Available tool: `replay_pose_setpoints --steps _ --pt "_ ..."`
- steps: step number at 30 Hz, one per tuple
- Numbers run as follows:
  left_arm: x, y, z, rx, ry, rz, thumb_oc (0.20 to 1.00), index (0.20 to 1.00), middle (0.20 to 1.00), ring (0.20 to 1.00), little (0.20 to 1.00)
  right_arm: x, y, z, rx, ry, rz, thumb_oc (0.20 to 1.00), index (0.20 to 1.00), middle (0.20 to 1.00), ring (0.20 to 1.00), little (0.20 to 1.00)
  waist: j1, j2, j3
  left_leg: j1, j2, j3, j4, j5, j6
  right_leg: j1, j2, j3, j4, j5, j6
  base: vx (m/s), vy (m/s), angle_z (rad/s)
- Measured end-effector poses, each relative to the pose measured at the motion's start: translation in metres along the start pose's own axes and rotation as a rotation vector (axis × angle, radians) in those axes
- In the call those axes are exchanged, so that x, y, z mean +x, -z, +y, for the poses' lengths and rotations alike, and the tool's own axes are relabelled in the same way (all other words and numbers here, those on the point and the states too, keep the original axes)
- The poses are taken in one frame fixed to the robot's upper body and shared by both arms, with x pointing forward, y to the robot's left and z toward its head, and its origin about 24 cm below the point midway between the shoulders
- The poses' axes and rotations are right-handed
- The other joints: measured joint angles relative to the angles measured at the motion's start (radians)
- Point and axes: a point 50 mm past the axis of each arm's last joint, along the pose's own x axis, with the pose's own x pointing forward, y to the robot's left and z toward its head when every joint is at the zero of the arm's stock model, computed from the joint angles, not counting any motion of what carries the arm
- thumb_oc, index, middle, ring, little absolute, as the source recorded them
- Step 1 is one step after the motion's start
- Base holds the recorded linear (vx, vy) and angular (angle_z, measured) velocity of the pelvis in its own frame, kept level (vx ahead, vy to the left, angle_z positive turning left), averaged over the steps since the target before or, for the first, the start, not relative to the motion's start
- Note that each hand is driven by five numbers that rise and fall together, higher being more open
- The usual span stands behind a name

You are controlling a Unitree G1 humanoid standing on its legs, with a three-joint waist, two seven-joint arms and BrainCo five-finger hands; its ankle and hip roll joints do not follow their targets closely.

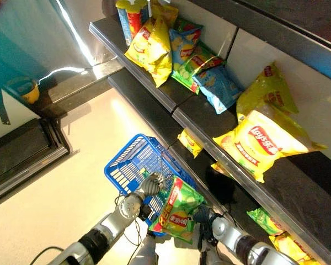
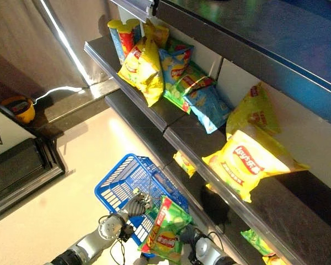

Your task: Pick up the snacks into the basket

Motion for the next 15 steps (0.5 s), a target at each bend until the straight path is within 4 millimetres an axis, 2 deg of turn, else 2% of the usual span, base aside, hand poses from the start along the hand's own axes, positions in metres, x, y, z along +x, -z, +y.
replay_pose_setpoints --steps 4,11,15 --pt "0.005 -0.016 -0.002 0.019 0.019 -0.058 0.200 0.200 0.200 0.200 0.200 0.000 -0.001 0.006 -0.035 -0.023 0.006 0.200 0.200 0.200 0.200 0.200 0.000 0.000 0.000 -0.002 -0.002 -0.006 -0.003 0.002 0.002 -0.002 -0.002 -0.001 0.000 -0.001 0.002 0.00 0.000 0.00" --pt "0.009 -0.048 -0.020 0.018 0.091 -0.179 0.200 0.200 0.200 0.200 0.200 0.002 -0.012 0.009 -0.051 -0.025 -0.019 0.200 0.200 0.200 0.200 0.200 0.000 0.003 0.002 -0.002 -0.003 0.000 -0.005 0.004 0.006 -0.004 -0.001 -0.001 0.000 -0.004 0.005 0.00 0.000 0.00" --pt "0.015 -0.066 -0.025 0.023 0.108 -0.233 0.200 0.200 0.200 0.200 0.200 0.005 -0.027 0.008 -0.235 -0.030 -0.076 0.200 0.200 0.200 0.200 0.200 -0.001 0.007 0.004 -0.008 -0.001 -0.005 -0.007 0.004 0.002 -0.014 -0.001 -0.001 0.009 -0.006 0.004 0.00 0.000 0.00"
